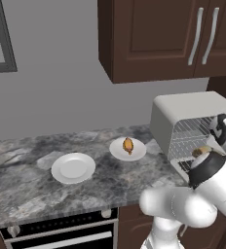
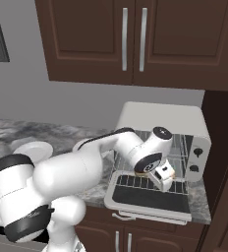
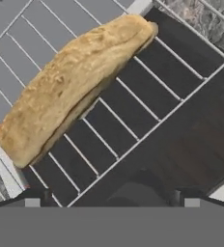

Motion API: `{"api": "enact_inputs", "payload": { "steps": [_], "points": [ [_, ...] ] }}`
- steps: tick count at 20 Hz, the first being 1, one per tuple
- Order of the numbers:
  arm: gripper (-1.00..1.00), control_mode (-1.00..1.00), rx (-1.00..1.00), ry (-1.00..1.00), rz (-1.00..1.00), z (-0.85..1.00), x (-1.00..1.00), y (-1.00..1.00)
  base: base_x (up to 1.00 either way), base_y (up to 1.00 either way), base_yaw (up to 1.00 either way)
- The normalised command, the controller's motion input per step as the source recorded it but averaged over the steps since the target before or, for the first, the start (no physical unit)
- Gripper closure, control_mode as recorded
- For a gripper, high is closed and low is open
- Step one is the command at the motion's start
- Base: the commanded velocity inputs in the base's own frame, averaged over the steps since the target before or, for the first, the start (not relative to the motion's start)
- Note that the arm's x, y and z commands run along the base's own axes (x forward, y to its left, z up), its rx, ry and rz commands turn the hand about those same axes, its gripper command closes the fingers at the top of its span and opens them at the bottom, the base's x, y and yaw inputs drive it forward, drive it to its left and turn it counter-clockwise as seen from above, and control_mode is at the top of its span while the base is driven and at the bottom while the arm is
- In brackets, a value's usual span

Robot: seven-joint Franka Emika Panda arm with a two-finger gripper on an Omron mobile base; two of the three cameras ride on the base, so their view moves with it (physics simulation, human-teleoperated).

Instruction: Open the toaster oven door. Place the baguette on the bottom rack in the toaster oven and place the chicken drumstick on the top rack.

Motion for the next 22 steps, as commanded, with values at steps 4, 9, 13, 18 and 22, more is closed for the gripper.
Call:
{"api": "enact_inputs", "payload": {
  "steps": [4, 9, 13, 18, 22],
  "points": [
    [-1.0, -1.0, -0.14, 0.12, 0.51, -0.04, -0.34, 0.0, 0.0, 0.0, 0.0],
    [-1.0, -1.0, -0.05, 0.11, 0.43, -0.11, -0.22, 0.03, 0.0, 0.0, 0.0],
    [-1.0, -1.0, 0.0, 0.15, 0.32, -0.2, -0.01, 0.07, 0.0, 0.0, 0.0],
    [-1.0, -1.0, 0.0, 0.01, 0.22, -0.26, -0.03, 0.03, 0.0, 0.0, 0.0],
    [-1.0, -1.0, 0.02, 0.0, 0.09, -0.27, -0.01, 0.0, 0.0, 0.0, 0.0]
  ]
}}
